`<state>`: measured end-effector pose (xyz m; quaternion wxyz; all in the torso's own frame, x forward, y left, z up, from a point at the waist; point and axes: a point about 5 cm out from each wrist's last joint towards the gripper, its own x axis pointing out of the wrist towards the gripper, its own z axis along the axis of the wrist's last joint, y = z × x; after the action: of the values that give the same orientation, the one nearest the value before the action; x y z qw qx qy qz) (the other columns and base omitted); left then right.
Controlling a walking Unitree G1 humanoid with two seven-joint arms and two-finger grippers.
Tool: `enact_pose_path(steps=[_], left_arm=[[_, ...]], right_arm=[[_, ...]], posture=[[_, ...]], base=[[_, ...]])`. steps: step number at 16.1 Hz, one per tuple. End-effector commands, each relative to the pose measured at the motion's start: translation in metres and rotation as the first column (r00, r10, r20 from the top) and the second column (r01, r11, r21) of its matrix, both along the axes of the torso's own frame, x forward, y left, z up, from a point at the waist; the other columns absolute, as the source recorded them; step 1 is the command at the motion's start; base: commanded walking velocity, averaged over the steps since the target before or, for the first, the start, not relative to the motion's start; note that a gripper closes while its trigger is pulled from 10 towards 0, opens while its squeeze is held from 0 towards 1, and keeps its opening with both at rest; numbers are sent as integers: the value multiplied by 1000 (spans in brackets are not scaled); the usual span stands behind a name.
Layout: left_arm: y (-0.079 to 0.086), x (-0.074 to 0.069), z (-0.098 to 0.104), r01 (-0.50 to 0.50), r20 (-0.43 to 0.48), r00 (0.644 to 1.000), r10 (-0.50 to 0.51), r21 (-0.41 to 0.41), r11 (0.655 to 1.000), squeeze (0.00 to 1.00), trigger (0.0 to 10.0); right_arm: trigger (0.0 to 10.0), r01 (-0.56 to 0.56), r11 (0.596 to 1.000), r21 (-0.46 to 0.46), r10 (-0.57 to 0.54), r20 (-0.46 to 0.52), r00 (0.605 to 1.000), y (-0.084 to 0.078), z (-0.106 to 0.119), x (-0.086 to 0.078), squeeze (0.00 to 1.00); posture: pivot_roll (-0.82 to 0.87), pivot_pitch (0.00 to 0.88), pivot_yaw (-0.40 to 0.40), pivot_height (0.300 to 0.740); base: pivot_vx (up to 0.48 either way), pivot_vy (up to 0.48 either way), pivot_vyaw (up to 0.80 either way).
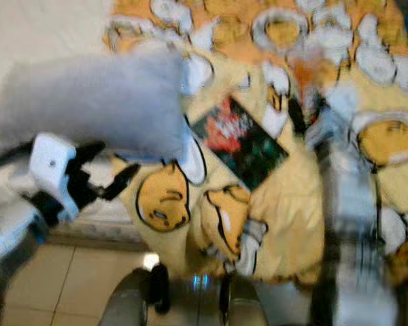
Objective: Clean up the room
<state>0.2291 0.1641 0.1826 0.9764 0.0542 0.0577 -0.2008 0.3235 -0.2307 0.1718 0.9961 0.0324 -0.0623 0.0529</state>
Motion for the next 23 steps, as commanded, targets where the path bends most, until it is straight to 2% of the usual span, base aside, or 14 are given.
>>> enact_pose_path(steps=[1,2,3,4,8,11,13,16,18,23], left_arm=[[4,0,-3,-59,8,998,59,23,998,0,10000],[4,-1,-10,-87,5,996,86,37,996,0,10000],[4,-2,-13,-95,4,995,95,44,994,0,10000],[4,-5,-18,-128,1,992,128,25,991,0,10000],[2,-20,-35,-202,-47,978,202,0,979,0,10000],[-2,-26,-48,-229,-55,972,229,16,973,0,10000],[-1,-25,-50,-242,-67,968,242,8,970,0,10000],[2,-23,-56,-255,-75,964,257,38,966,0,10000],[6,-22,-57,-307,-57,949,309,38,951,0,10000],[10,-18,-65,-328,-52,942,332,72,942,0,10000]], right_arm=[[10000,20,999,25,-20,31,999,1,14,-8,0],[10000,15,1000,18,-15,10,1000,11,9,-22,0],[10000,15,1000,13,-15,-3,1000,15,7,-27,0],[10000,-11,1000,-15,11,-44,999,31,4,-45,0],[10000,-42,999,0,42,-122,992,62,-11,-79,0],[10000,-29,999,34,37,-231,972,68,-33,-103,0],[10000,-27,1000,8,28,-274,961,70,-43,-112,0],[10000,-12,1000,23,18,-318,948,67,-55,-121,0],[10000,-3,1000,25,11,-337,941,64,-62,-124,0],[10000,-12,1000,29,21,-354,935,63,-69,-121,0]], posture=[[-58,107,40,740],[-68,98,39,740],[-68,98,39,740],[-78,58,42,740],[-81,6,42,740],[-77,0,52,740],[-85,0,65,740],[-84,0,71,740],[-72,0,65,740],[-67,0,57,740]], base=[[0,0,0],[0,0,0],[0,0,0],[0,0,0],[0,0,600],[0,0,800],[0,0,800],[0,0,800],[0,0,800],[0,0,800]])
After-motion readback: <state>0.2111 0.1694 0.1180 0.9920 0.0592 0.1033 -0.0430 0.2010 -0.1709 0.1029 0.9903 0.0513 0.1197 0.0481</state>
